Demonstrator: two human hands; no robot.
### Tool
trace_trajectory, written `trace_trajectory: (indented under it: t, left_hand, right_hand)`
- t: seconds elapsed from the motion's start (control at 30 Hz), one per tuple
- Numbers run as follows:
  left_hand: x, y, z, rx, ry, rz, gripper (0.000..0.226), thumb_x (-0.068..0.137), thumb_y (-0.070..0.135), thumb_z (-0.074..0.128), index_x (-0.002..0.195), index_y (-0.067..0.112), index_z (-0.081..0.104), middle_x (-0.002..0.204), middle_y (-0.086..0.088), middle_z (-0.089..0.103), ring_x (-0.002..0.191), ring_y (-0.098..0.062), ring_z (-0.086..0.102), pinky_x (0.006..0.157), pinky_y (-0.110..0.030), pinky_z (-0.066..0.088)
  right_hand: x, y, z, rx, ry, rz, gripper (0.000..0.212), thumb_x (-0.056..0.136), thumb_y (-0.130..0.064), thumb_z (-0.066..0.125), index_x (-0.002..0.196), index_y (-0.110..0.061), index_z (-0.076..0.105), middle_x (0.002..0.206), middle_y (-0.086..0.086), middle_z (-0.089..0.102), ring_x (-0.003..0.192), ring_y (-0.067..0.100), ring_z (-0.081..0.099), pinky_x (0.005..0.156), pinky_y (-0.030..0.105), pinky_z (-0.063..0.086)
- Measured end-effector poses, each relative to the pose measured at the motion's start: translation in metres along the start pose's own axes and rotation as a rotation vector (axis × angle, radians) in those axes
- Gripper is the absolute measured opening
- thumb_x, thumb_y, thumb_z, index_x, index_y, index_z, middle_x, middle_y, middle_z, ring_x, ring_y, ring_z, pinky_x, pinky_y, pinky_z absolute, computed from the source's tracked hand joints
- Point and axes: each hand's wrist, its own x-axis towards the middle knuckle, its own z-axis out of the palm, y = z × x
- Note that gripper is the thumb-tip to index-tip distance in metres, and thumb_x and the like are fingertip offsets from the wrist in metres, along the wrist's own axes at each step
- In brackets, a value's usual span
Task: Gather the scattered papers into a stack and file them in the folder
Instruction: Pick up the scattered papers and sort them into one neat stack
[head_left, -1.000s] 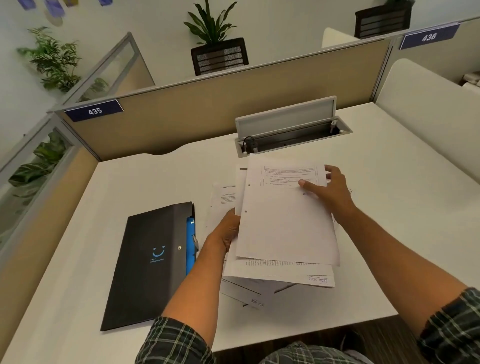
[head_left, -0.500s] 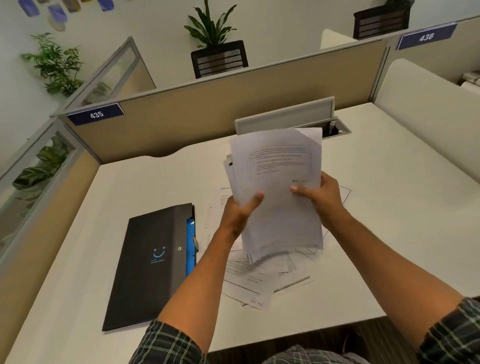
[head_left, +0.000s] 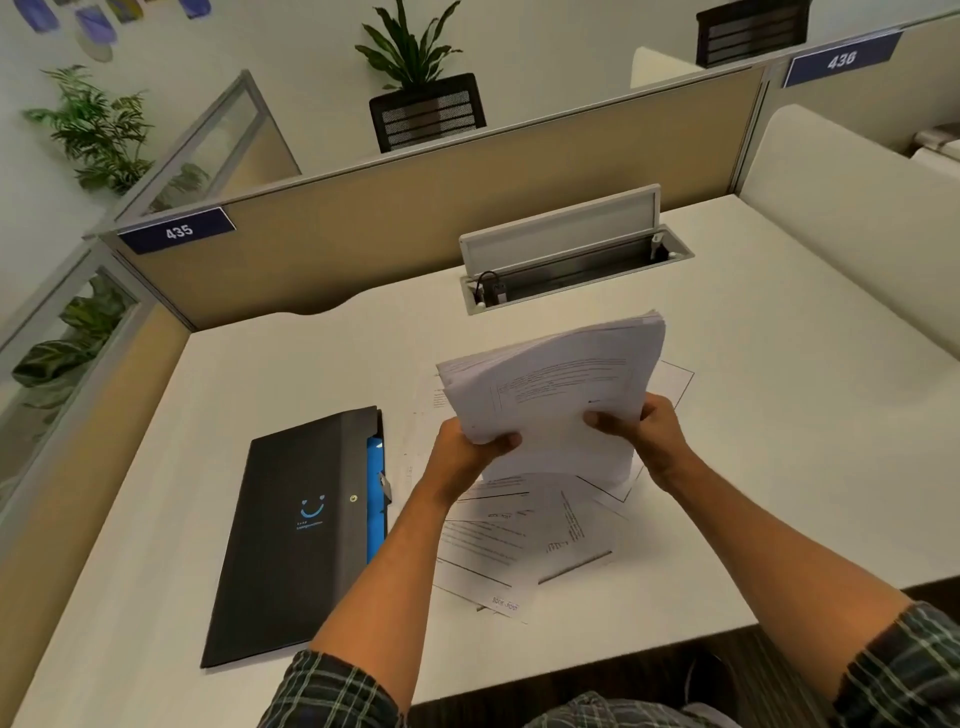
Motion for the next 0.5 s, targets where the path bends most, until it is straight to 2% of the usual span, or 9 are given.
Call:
trace_trajectory:
  t: [0.1,0.17,0.27,0.33,0.4,0.5]
  left_hand:
    - [0.008,0.003,0.002,0.021,0.038,-0.048,0.039,0.078,0.015,0.086,0.108,0.033,0.068,0.113,-0.006,0.071,0.108,-0.028,0.067,0.086,-0.047,0.060]
    - [0.012,0.006,0.002,-0.008,0.091,-0.085,0.039,0.075,0.026,0.088,0.109,0.029,0.069,0.111,-0.003,0.073,0.104,-0.025,0.069,0.084,-0.040,0.062]
    - [0.014,0.007,-0.001,-0.125,0.128,-0.117,0.054,0.075,0.046,0.083,0.119,0.018,0.068,0.111,-0.001,0.076,0.100,-0.021,0.072,0.082,-0.033,0.061]
    - [0.014,0.005,-0.005,-0.154,0.159,-0.139,0.044,0.085,0.041,0.077,0.121,0.018,0.066,0.112,-0.001,0.075,0.099,-0.022,0.072,0.084,-0.035,0.061]
    - [0.016,-0.001,-0.011,-0.174,0.181,-0.161,0.033,0.087,0.029,0.076,0.117,0.020,0.067,0.109,0.000,0.076,0.096,-0.019,0.074,0.082,-0.032,0.061]
    - [0.015,-0.013,-0.022,-0.157,0.194,-0.206,0.029,0.086,0.024,0.078,0.113,0.025,0.068,0.106,0.004,0.077,0.092,-0.012,0.074,0.077,-0.023,0.059]
  right_hand:
    - [0.006,0.003,0.005,-0.008,0.049,0.031,0.036,0.057,-0.047,0.090,0.088,-0.030,0.083,0.095,-0.003,0.080,0.084,0.015,0.076,0.068,0.026,0.061]
    - [0.013,0.002,0.010,-0.006,0.098,0.025,0.039,0.062,-0.047,0.090,0.093,-0.026,0.081,0.096,-0.002,0.080,0.084,0.018,0.077,0.068,0.027,0.061]
    - [0.020,0.002,0.018,0.039,0.136,0.037,0.039,0.074,-0.037,0.088,0.107,-0.019,0.077,0.102,0.002,0.080,0.088,0.024,0.078,0.071,0.035,0.063]
    - [0.023,0.004,0.022,0.101,0.108,0.092,0.040,0.079,-0.035,0.086,0.112,-0.016,0.076,0.106,0.004,0.079,0.091,0.025,0.078,0.072,0.035,0.063]
    - [0.026,0.007,0.024,0.085,0.037,0.177,0.039,0.085,-0.044,0.080,0.114,-0.018,0.074,0.109,0.006,0.079,0.095,0.025,0.077,0.074,0.035,0.063]
    - [0.029,0.017,0.022,-0.133,0.012,0.258,0.041,0.102,-0.055,0.053,0.110,-0.019,0.073,0.110,0.002,0.077,0.100,0.023,0.075,0.086,0.037,0.059]
